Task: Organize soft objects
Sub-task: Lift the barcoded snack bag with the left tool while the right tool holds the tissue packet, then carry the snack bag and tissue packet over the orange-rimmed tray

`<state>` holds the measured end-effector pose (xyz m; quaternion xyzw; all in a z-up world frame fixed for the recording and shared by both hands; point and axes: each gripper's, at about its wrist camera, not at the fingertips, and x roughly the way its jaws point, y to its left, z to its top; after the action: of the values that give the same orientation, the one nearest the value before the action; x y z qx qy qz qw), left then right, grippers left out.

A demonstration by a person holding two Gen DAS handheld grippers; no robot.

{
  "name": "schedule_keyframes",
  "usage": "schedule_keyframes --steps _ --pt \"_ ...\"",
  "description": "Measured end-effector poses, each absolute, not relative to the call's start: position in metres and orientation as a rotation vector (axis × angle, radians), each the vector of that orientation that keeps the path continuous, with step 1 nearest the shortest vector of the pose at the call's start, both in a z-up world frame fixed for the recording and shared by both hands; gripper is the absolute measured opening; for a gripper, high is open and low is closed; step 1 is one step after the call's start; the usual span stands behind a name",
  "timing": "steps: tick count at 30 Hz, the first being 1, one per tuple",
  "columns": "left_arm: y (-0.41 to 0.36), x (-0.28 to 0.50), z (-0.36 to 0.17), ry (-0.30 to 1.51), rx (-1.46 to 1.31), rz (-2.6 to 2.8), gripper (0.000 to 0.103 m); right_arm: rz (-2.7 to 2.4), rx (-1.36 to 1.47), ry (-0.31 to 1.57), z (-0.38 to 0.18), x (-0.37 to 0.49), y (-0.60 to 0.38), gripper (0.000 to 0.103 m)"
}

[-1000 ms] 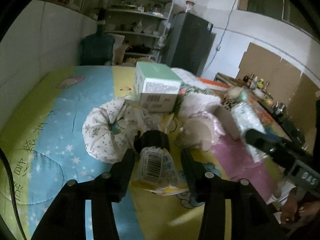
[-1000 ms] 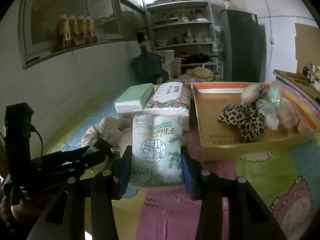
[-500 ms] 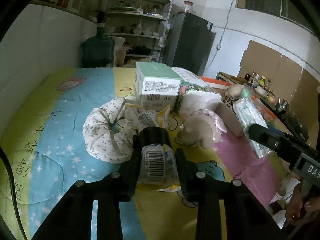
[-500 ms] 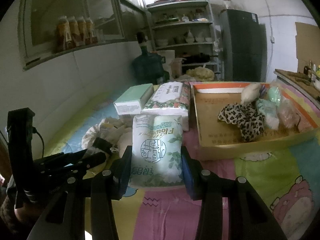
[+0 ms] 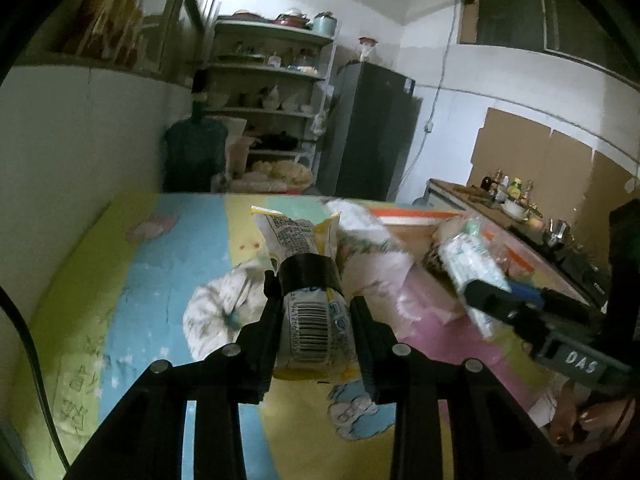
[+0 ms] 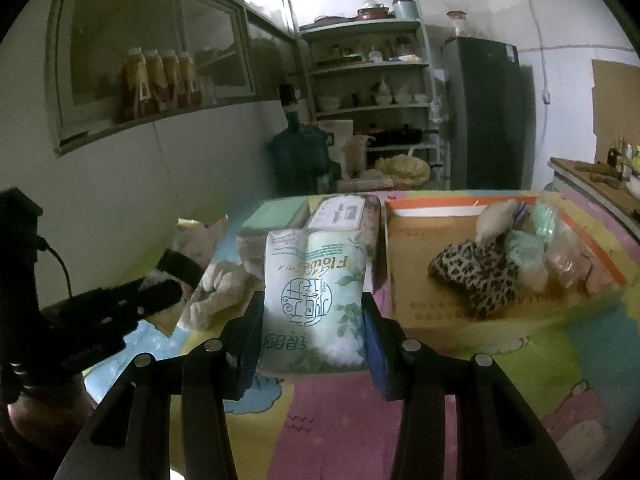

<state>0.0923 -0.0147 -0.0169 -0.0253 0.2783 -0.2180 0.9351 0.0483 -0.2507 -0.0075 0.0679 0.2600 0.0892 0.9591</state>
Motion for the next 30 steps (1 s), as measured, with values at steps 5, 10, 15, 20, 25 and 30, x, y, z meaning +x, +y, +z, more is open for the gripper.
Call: schedule_keyframes --steps 5,10,15,20,25,30 --pt "-0.033 0.095 0.001 0.536 -0.044 -0.486 0.035 0.163 0.133 0.506 0.002 0.051 -0.262 0.046" --pt "-0.057 0.101 0.011 0.526 -0.041 -0.530 0.035 0.138 0.133 0.492 0.008 0.052 -0.277 0.046" --pt "-0.086 0.109 0.016 0.525 -0.037 -0.576 0.035 0.104 0.134 0.477 0.014 0.053 -0.297 0.046" --pt "-0.116 0.121 0.020 0.529 -0.030 -0.613 0.035 0.073 0.140 0.464 0.018 0.054 -0.319 0.046" --pt "-0.142 0.130 0.021 0.534 -0.032 -0.637 0.035 0.044 0.154 0.458 0.019 0.059 -0.343 0.046" --pt "-0.167 0.143 0.017 0.552 -0.037 -0.654 0.035 0.018 0.163 0.458 0.020 0.066 -0.365 0.046"
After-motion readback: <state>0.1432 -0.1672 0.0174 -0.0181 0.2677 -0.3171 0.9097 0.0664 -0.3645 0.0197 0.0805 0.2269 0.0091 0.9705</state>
